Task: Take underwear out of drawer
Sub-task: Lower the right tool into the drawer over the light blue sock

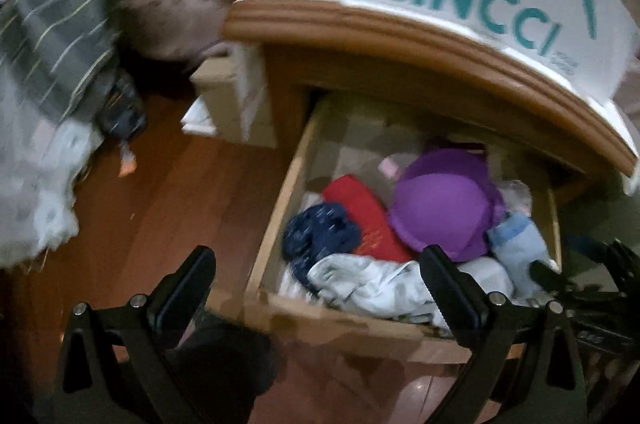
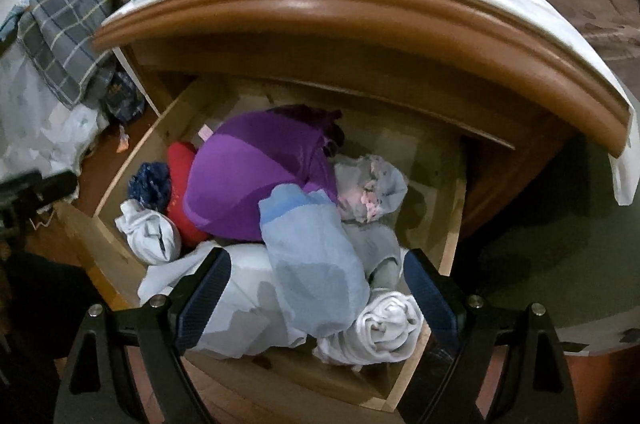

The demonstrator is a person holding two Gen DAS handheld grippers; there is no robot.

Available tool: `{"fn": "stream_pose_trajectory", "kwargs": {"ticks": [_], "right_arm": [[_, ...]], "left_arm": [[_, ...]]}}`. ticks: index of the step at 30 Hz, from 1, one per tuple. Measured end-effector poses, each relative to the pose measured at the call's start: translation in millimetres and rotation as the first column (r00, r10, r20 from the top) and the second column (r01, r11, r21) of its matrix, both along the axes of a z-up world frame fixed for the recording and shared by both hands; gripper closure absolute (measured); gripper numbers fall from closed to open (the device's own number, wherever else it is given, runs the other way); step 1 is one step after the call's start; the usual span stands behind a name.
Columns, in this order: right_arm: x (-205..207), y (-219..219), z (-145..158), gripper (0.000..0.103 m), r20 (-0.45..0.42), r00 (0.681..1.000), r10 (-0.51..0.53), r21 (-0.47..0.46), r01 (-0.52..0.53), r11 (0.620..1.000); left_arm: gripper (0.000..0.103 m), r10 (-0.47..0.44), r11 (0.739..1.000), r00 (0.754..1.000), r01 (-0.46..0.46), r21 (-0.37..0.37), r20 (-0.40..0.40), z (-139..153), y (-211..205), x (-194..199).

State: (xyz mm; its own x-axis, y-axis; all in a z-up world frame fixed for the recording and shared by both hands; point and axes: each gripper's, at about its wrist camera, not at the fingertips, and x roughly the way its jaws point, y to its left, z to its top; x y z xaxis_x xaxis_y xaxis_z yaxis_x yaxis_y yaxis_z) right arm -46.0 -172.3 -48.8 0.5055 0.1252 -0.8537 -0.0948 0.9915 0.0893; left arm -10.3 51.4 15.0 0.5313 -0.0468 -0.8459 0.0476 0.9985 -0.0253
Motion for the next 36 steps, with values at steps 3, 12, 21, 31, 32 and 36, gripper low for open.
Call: {"fn": "stream_pose_trajectory", "kwargs": {"ticks": [3,12,21,31,32,36], "right_arm": [[3.7,5.4,-5.8,0.012,-0.040,0.999,0.029,-0.029,-0.030,0.999],[19.9,14.7,-21.0,0.012,-0.109,0.992,0.058,-0.062,-0.065,0.996],[33.6,15.7,-33.4,0.013,-0.158,0.987,0.041,-0.083,-0.055,0.995],[41.7,17.8,-46.1,0.028,-0.196,0.980,0.044,-0.090,-0.062,0.994],[42.0,19.1,-47.5,0.028,-0.202,0.978,0.045,-0.092,-0.064,0.994],[47.6,24.4,-51.7,0.029,-0.225,0.973,0.044,-0.112,-0.071,0.991]], "left_arm": [[0.002,-0.039,0.999,0.999,0.039,-0.016,0.001,0.5,-3.2,11.4],[0.002,-0.138,0.989,0.989,0.135,-0.054,-0.057,-17.1,-10.1,30.6],[0.004,-0.179,0.981,0.984,0.178,0.079,-0.002,-19.0,-18.8,35.3],[0.005,-0.103,0.994,0.994,0.102,-0.036,-0.040,-21.8,4.1,44.0],[0.005,-0.106,0.994,0.994,0.104,-0.038,-0.037,-21.1,3.9,43.7],[0.005,-0.126,0.992,0.992,0.126,-0.007,-0.014,-18.6,-0.6,40.0]]}}
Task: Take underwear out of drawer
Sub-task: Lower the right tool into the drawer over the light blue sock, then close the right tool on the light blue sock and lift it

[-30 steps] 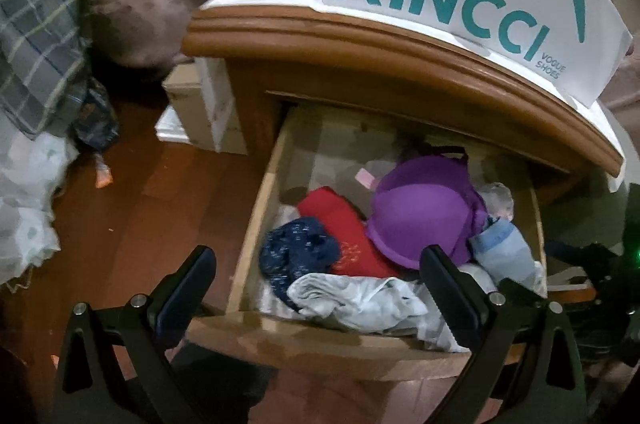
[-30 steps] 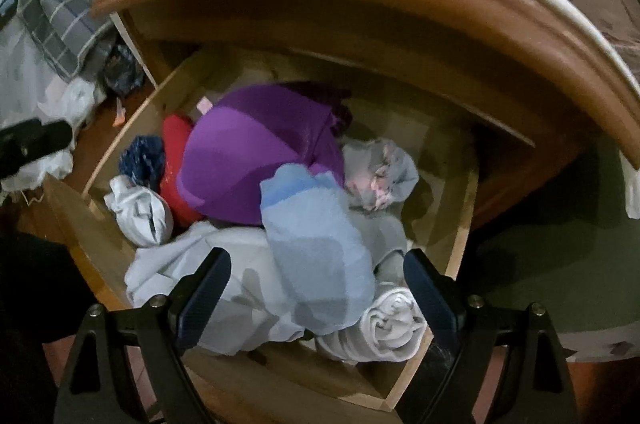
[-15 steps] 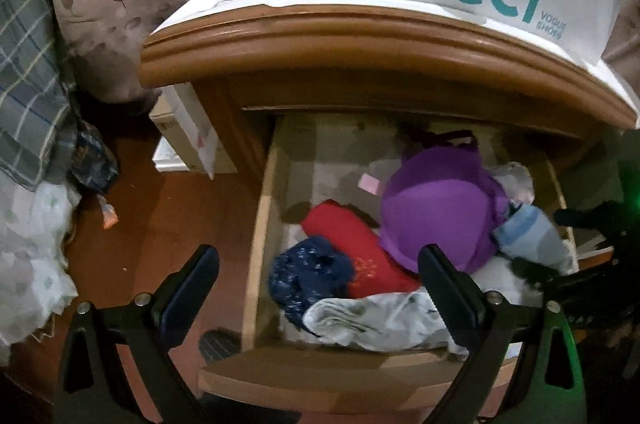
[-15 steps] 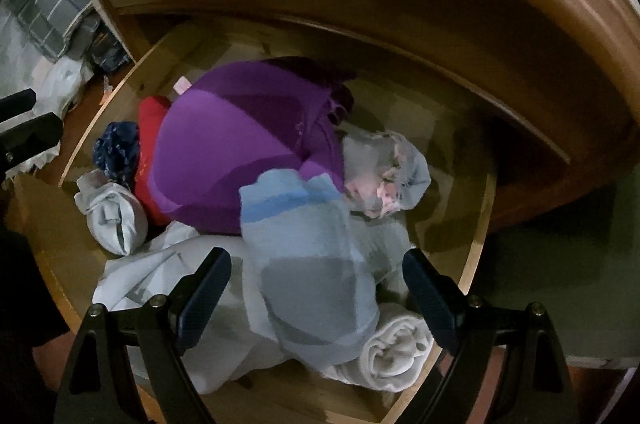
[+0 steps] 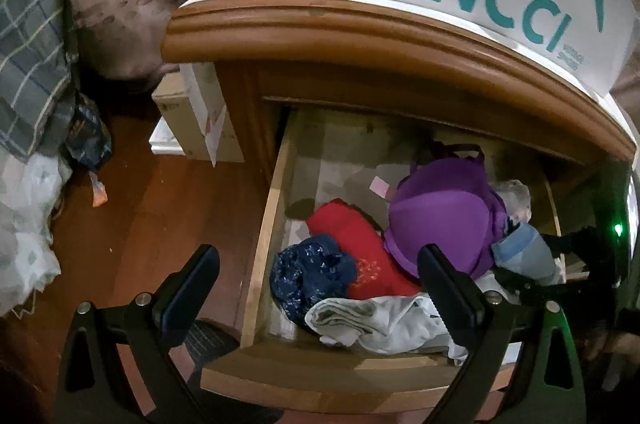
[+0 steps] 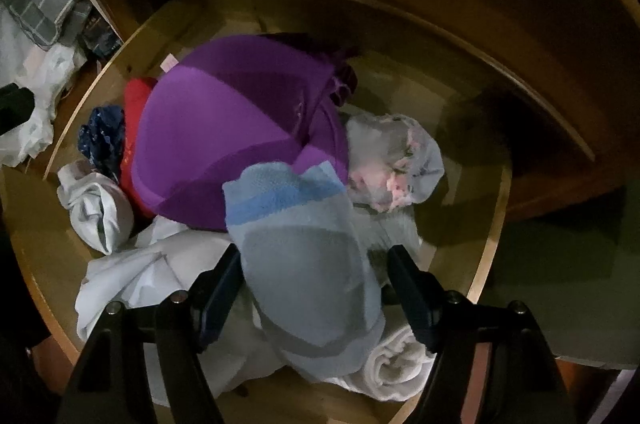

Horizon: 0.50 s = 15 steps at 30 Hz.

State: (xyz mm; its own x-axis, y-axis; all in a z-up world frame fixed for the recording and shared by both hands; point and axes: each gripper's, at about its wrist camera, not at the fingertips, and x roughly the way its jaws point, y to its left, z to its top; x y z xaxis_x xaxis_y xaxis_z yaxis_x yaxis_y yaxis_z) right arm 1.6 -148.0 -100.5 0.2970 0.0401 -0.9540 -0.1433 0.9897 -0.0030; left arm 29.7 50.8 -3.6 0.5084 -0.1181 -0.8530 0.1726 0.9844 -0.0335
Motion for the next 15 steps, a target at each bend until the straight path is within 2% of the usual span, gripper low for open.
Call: {"fn": "stream_pose_trajectory", "kwargs": {"ticks": [6,12,15], "right_arm": [[11.5,1.3,-8.8,0.029,-0.041,0.999,-0.014,-0.023,0.013,1.000],[12.9,2.0,-12.0,0.030,-0.062,0.998,-0.006,-0.024,0.004,1.000],[15.1,1.1,-15.7,0.034,-0.076,0.997,0.001,-0.024,-0.003,1.000]], "left_arm": [[0.005,-0.011,1.000,1.000,0.011,0.008,-0.020,-3.7,-1.0,0.2],[0.005,0.007,1.000,0.998,-0.008,-0.022,-0.061,-9.9,3.8,2.7],[0.005,0.017,1.000,0.998,-0.019,-0.019,-0.065,-10.9,5.8,3.5]]}}
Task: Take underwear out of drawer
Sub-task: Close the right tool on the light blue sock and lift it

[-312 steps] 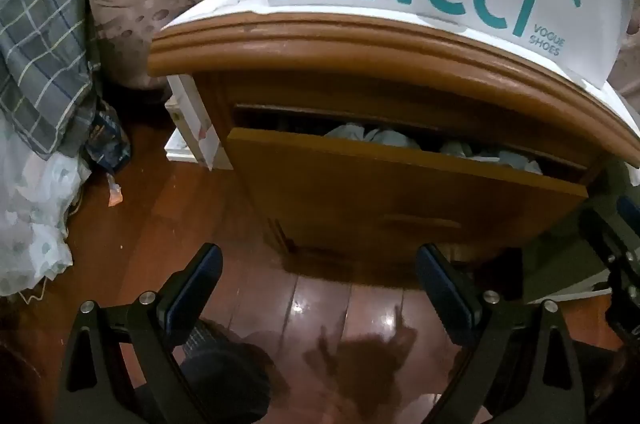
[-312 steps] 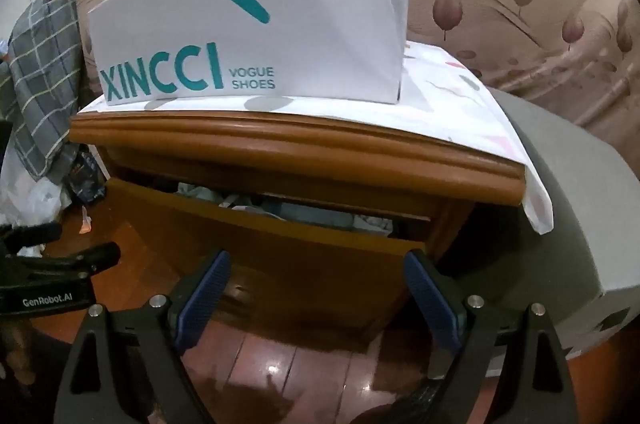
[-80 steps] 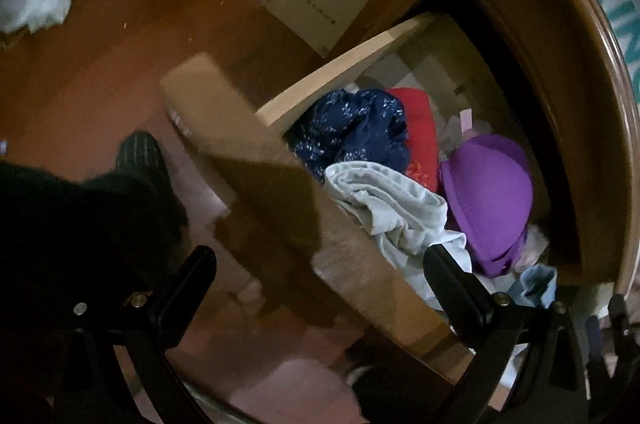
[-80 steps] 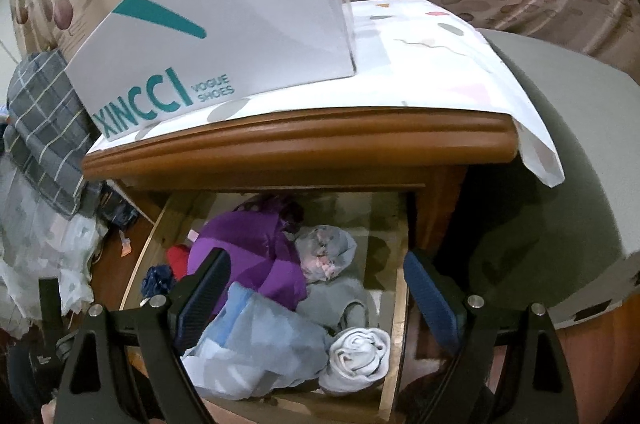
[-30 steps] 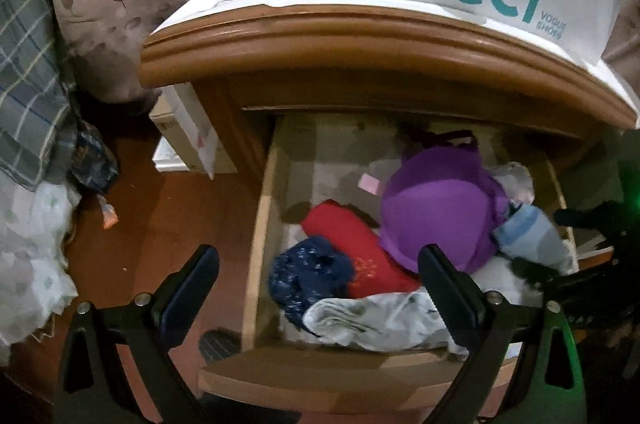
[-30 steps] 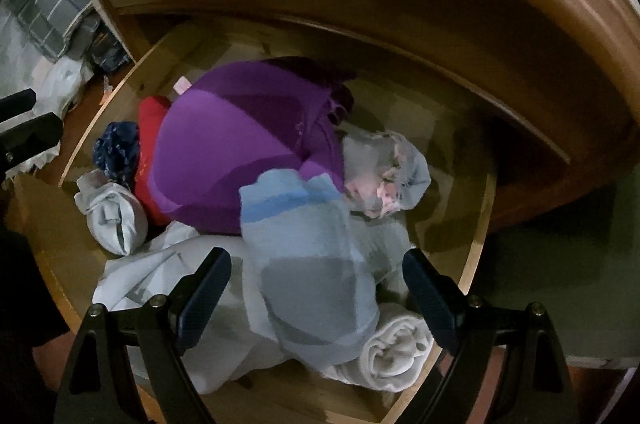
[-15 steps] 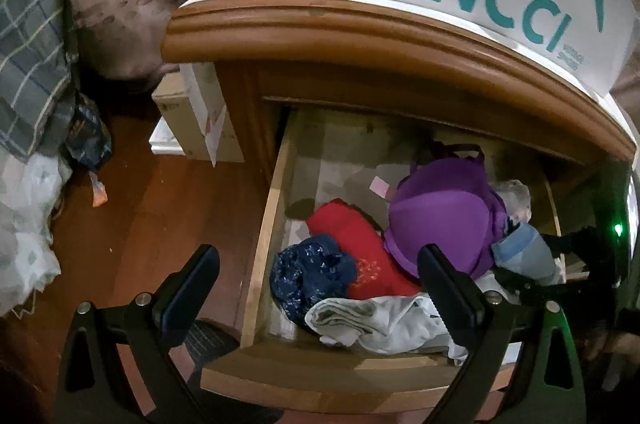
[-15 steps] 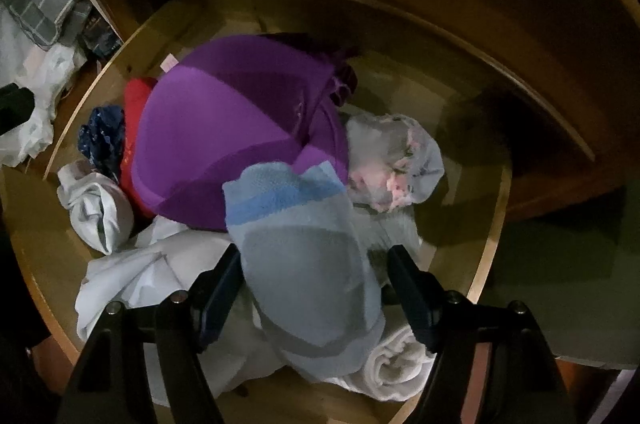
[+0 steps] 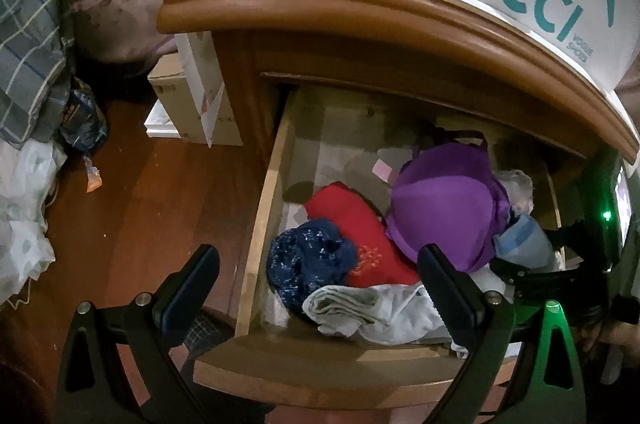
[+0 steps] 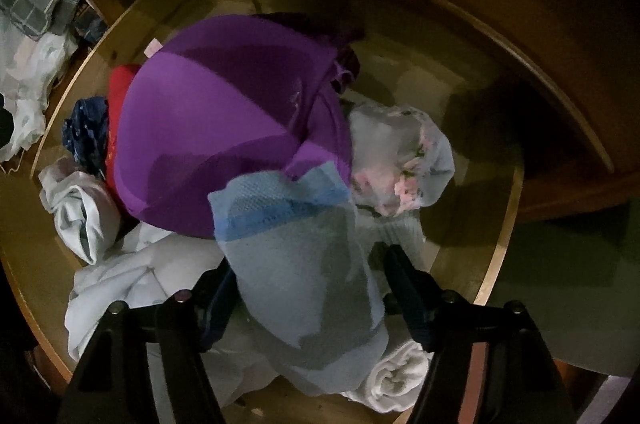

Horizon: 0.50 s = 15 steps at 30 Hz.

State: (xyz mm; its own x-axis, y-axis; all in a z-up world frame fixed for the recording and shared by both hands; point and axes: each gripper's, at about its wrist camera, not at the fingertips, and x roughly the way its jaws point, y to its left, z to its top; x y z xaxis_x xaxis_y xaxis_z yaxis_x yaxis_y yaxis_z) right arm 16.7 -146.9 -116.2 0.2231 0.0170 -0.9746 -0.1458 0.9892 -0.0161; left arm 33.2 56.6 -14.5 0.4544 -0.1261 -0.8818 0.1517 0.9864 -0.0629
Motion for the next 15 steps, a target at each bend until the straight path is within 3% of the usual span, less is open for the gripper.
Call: {"fn": "stream_pose_trajectory", "kwargs": {"ticks": [5,15], "right_arm": [[0.3,-2.1,-4.0,0.046,-0.015,1.000,-0.005,0.012,0.005,1.000],[-11.0,0.8,1.9,0.054,0.041,0.999,-0.021,0.006,0.021,1.000]], "left_arm": [[0.005,0.017,1.000,0.999,-0.018,-0.025,-0.031,-4.2,4.3,2.8],[0.005,0.014,0.999,0.998,-0.016,-0.036,-0.055,-7.1,2.2,4.3]]}}
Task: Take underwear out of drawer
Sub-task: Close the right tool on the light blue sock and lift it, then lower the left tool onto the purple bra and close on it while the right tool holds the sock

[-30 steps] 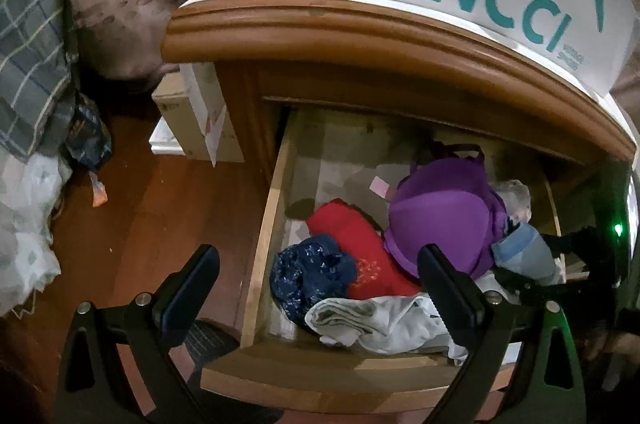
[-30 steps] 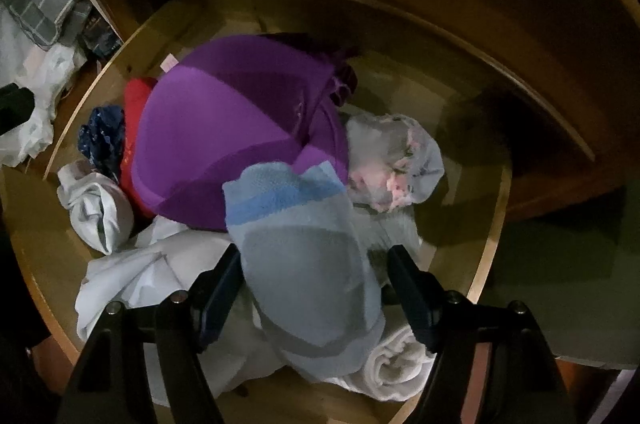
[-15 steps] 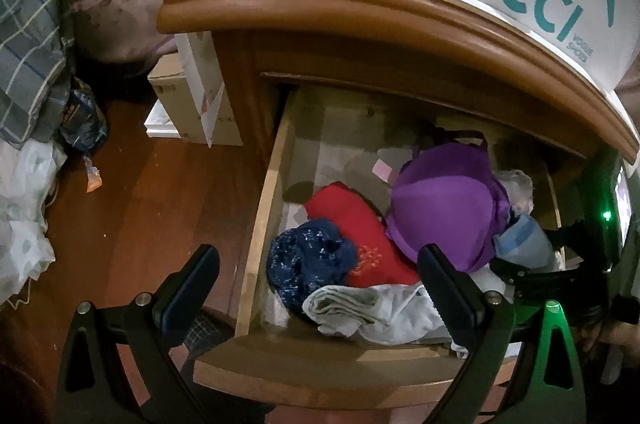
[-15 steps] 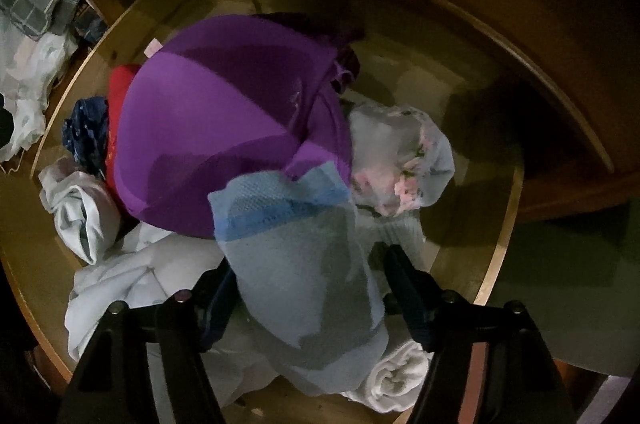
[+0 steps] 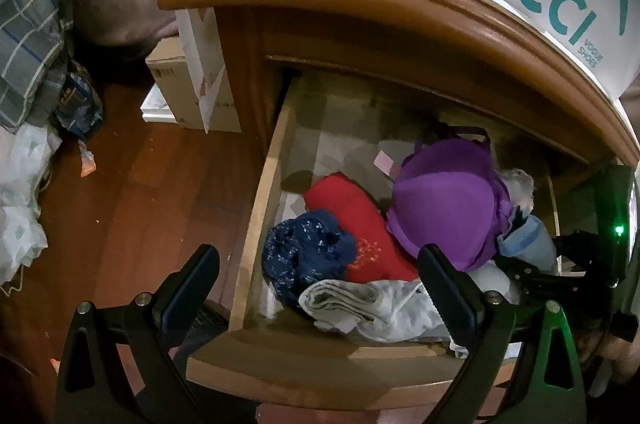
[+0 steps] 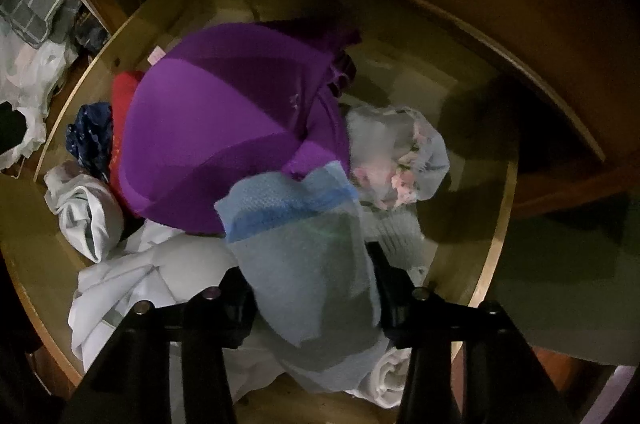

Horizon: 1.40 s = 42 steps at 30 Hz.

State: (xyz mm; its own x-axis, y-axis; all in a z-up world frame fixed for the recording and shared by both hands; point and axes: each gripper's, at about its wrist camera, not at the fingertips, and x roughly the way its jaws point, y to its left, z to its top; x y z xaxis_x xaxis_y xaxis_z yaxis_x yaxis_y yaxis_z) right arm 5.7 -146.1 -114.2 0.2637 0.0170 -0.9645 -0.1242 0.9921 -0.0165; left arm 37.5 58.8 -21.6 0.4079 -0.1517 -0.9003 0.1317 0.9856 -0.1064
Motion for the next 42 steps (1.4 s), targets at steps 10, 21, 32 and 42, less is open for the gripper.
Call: {"fn": "stream_pose_trajectory", "kwargs": {"ticks": [10,21,32,42], "right_arm": [[-12.1,-9.6,12.8,0.055,0.055,0.998,-0.039,0.032,0.037,0.999],[-38.1,-29.5,41.4,0.055,0.122,0.988,-0.099,0.128,0.083,0.988],[-46.5,-66.3,69.4,0.055,0.205,0.960,-0.191,0.263,0.134,0.955],[-58.7,-93.1,83.6,0.055,0.251,0.931,-0.264,0.311,0.181,0.933]], "left_arm": [[0.005,-0.003,1.000,1.000,0.003,-0.010,-0.018,-3.1,-3.0,1.8],[0.005,-0.051,0.999,0.998,0.051,-0.002,-0.037,-9.0,-22.8,3.1],[0.005,-0.122,0.992,0.991,0.121,-0.032,-0.057,-10.4,-44.4,7.0],[0.001,-0.052,0.983,0.966,0.005,-0.185,-0.253,-35.7,-62.6,28.6]]}}
